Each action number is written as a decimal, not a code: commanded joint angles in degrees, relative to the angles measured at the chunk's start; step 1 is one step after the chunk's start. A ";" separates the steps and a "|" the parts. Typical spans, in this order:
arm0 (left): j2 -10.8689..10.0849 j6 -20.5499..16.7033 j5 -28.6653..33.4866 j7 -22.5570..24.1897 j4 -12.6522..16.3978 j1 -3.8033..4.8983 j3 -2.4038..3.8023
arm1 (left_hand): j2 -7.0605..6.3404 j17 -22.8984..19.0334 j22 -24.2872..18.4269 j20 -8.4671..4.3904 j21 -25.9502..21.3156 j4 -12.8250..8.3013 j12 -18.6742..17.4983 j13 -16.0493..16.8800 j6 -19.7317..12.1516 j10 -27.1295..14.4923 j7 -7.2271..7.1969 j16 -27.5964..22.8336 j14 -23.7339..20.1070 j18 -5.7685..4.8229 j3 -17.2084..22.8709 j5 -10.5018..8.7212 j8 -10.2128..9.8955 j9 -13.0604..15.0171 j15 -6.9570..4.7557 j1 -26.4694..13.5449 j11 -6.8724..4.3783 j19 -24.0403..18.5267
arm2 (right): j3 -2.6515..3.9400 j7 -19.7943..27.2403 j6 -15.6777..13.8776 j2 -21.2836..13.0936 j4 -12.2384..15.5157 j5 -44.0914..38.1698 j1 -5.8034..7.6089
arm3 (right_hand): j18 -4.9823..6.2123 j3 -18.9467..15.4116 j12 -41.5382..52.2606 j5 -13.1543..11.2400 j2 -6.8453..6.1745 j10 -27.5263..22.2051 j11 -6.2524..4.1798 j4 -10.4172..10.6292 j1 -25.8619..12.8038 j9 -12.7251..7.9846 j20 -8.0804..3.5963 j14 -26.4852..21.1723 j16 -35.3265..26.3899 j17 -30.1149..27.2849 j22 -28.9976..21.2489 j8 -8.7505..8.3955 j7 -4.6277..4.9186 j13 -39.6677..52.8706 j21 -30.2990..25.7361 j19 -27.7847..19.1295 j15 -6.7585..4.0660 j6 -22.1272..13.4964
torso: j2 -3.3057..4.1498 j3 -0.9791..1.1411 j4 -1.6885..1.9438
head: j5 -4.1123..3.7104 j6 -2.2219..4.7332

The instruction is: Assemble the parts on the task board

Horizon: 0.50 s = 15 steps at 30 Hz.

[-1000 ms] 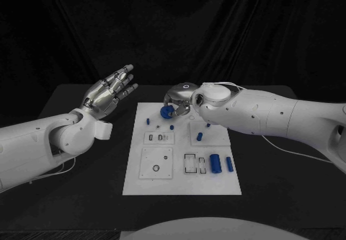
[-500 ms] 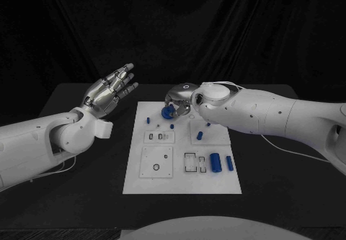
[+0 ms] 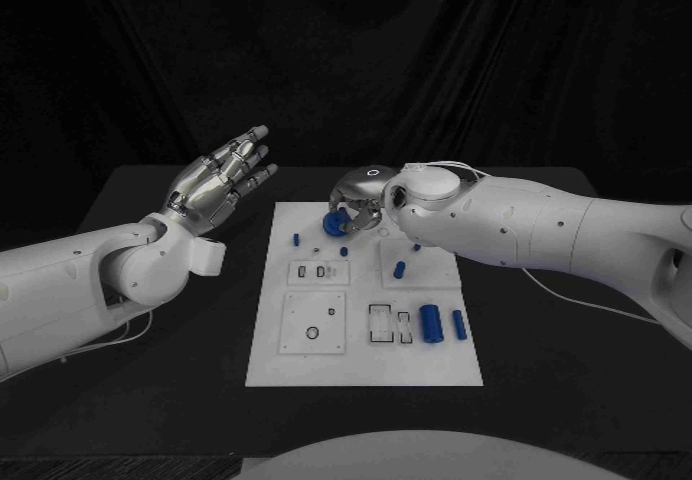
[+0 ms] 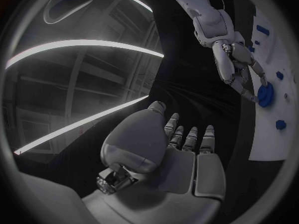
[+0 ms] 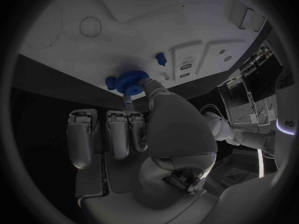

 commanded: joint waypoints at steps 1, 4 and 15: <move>0.06 0.88 -0.02 0.44 0.08 -0.09 0.06 | 0.11 -0.04 0.02 0.48 -0.13 0.06 -0.12 0.07 0.34 0.08 0.27 -0.07 0.04 0.38 0.46 0.24 0.41 0.06 0.45 0.69 0.41 -0.02 | -0.11 -1.35 1.64 -0.07 -0.13 -0.23 -0.38 | -0.91 0.57 0.14 -0.27 -0.20 6.10 0.46 0.02 -0.69 2.50 0.46 5.96 0.15 15.07 15.06 -0.70 -0.10 15.09 0.20 6.08 0.47 -0.77 | -0.01 0.00 -0.03 | 0.02 -0.04; -0.06 0.92 -0.02 0.37 0.16 -0.10 0.06 | 0.08 0.02 0.03 0.53 -0.13 0.06 -0.10 0.09 0.45 0.15 0.36 0.05 0.10 0.37 0.57 0.25 0.48 0.08 0.57 0.74 0.50 -0.01 | -0.11 -1.57 1.77 -0.17 -0.18 -0.23 -0.42 | -0.91 0.93 0.14 -0.38 -0.28 6.10 0.51 -0.14 -0.70 2.16 0.53 5.96 0.15 15.07 15.06 -1.58 -0.04 15.09 0.20 6.08 0.54 -1.41 | -0.01 0.02 -0.06 | 0.09 -0.10; -0.13 1.12 -0.02 0.10 0.17 -0.12 0.06 | 0.05 0.06 0.03 0.58 -0.12 0.07 -0.08 0.11 0.49 0.20 0.43 0.15 0.15 0.35 0.68 0.26 0.52 0.08 0.67 0.78 0.58 -0.01 | -0.12 -2.44 2.52 -0.21 -0.35 -0.23 -0.51 | -0.91 1.92 0.14 -0.31 -0.38 6.10 0.49 -0.64 -0.87 0.93 0.65 5.96 0.15 15.07 15.06 -4.24 -0.14 15.09 0.20 6.08 0.60 -3.67 | -0.01 -0.02 0.00 | 0.07 -0.16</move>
